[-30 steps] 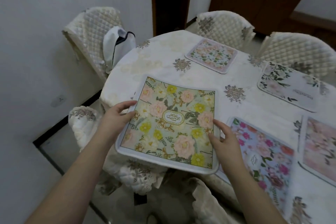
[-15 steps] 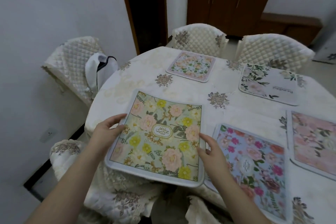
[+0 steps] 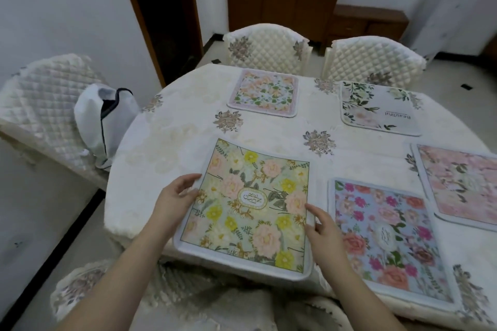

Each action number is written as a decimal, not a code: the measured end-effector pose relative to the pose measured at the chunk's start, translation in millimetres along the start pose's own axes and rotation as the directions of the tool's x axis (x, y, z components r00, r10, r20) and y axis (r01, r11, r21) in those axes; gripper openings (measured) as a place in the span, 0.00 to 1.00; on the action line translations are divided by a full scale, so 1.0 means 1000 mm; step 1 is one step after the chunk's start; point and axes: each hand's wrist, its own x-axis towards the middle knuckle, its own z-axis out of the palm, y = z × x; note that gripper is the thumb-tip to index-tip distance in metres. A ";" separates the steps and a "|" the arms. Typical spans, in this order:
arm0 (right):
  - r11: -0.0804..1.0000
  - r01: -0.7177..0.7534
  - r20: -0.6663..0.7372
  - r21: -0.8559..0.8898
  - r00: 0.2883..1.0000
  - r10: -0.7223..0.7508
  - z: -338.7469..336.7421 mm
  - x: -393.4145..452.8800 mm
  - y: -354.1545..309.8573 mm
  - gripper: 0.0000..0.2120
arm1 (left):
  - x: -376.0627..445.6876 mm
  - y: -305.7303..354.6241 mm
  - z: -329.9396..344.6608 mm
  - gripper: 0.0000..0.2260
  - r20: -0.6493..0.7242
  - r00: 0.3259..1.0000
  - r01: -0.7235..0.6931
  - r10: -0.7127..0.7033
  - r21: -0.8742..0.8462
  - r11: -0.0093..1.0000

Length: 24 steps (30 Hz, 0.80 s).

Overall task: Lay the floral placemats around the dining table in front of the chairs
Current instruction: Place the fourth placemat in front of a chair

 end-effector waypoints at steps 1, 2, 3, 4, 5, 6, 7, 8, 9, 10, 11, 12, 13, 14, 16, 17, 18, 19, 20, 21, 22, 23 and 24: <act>1.000 -0.010 -0.030 0.000 0.999 0.010 0.007 0.000 -0.001 0.19 | 0.007 -0.005 -0.003 0.15 0.007 1.000 0.003 -0.003 -0.008 1.000; 1.000 -0.018 -0.049 0.000 0.999 0.018 0.014 0.000 -0.002 0.19 | 0.013 -0.009 -0.005 0.15 0.005 1.000 0.003 -0.003 -0.011 1.000; 1.000 -0.026 -0.060 -0.003 0.998 0.026 0.021 0.000 -0.002 0.19 | 0.019 -0.013 -0.008 0.16 0.002 1.000 0.002 -0.002 -0.009 1.000; 0.999 -0.033 -0.069 -0.006 0.997 0.032 0.028 0.001 -0.002 0.20 | 0.024 -0.016 -0.010 0.15 0.001 1.000 0.002 -0.002 -0.002 1.000; 0.999 -0.042 -0.079 -0.007 0.996 0.041 0.034 0.003 -0.001 0.20 | 0.029 -0.020 -0.011 0.15 0.002 1.000 0.005 -0.005 0.007 1.000; 0.998 -0.054 -0.091 -0.015 0.994 0.053 0.039 0.005 0.001 0.20 | 0.034 -0.025 -0.011 0.15 0.005 1.000 0.011 -0.011 0.018 1.000; 0.997 -0.064 -0.101 -0.031 0.993 0.060 0.043 0.007 0.003 0.21 | 0.038 -0.030 -0.011 0.14 0.007 1.000 0.018 -0.019 0.028 0.999; 0.996 -0.069 -0.108 -0.048 0.992 0.064 0.046 0.011 0.005 0.22 | 0.043 -0.035 -0.010 0.14 0.005 1.000 0.029 -0.029 0.034 0.999; 0.996 -0.075 -0.117 -0.053 0.991 0.068 0.050 0.015 0.007 0.22 | 0.047 -0.040 -0.010 0.14 0.002 0.999 0.041 -0.041 0.040 0.998; 0.996 -0.081 -0.123 -0.048 0.990 0.074 0.054 0.019 0.007 0.22 | 0.051 -0.043 -0.010 0.13 -0.005 0.999 0.054 -0.054 0.046 0.997; 0.995 -0.084 -0.127 -0.055 0.989 0.076 0.057 0.022 0.008 0.22 | 0.055 -0.047 -0.009 0.13 -0.011 0.998 0.063 -0.062 0.049 0.997; 0.994 -0.085 -0.131 -0.071 0.988 0.075 0.060 0.025 0.008 0.22 | 0.059 -0.051 -0.008 0.13 -0.018 0.998 0.069 -0.068 0.051 0.996; 0.992 -0.085 -0.131 -0.097 0.989 0.072 0.063 0.028 0.009 0.22 | 0.061 -0.056 -0.006 0.13 -0.024 0.997 0.073 -0.072 0.052 0.996; 0.990 -0.085 -0.132 -0.112 0.989 0.070 0.064 0.031 0.010 0.21 | 0.063 -0.061 -0.004 0.13 -0.025 0.997 0.077 -0.076 0.056 0.995; 0.988 -0.084 -0.143 -0.130 0.988 0.065 0.066 0.035 0.013 0.21 | 0.064 -0.068 0.002 0.14 -0.016 0.996 0.083 -0.083 0.063 0.995; 0.986 -0.086 -0.152 -0.141 0.986 0.065 0.067 0.037 0.015 0.21 | 0.065 -0.072 0.004 0.14 -0.009 0.996 0.085 -0.084 0.076 0.994; 0.985 -0.092 -0.159 -0.145 0.985 0.069 0.068 0.037 0.017 0.20 | 0.065 -0.075 0.006 0.14 -0.005 0.996 0.086 -0.086 0.103 0.991; 0.984 -0.099 -0.162 -0.146 0.984 0.075 0.069 0.038 0.019 0.20 | 0.065 -0.078 0.007 0.13 -0.003 0.996 0.088 -0.089 0.143 0.986; 0.983 -0.103 -0.163 -0.152 0.984 0.077 0.070 0.038 0.022 0.19 | 0.065 -0.082 0.008 0.12 -0.005 0.996 0.090 -0.091 0.191 0.977; 0.980 -0.104 -0.163 -0.169 0.984 0.076 0.070 0.038 0.024 0.19 | 0.065 -0.085 0.008 0.10 -0.010 0.996 0.088 -0.088 0.247 0.965; 0.976 -0.104 -0.164 -0.191 0.984 0.073 0.071 0.038 0.027 0.19 | 0.065 -0.088 0.009 0.10 -0.019 0.997 0.081 -0.079 0.308 0.948; 0.972 -0.105 -0.163 -0.211 0.984 0.071 0.071 0.038 0.029 0.19 | 0.065 -0.091 0.009 0.10 -0.027 0.997 0.071 -0.066 0.361 0.930; 0.967 -0.106 -0.161 -0.230 0.984 0.070 0.071 0.037 0.031 0.19 | 0.064 -0.093 0.009 0.10 -0.029 0.998 0.060 -0.053 0.399 0.915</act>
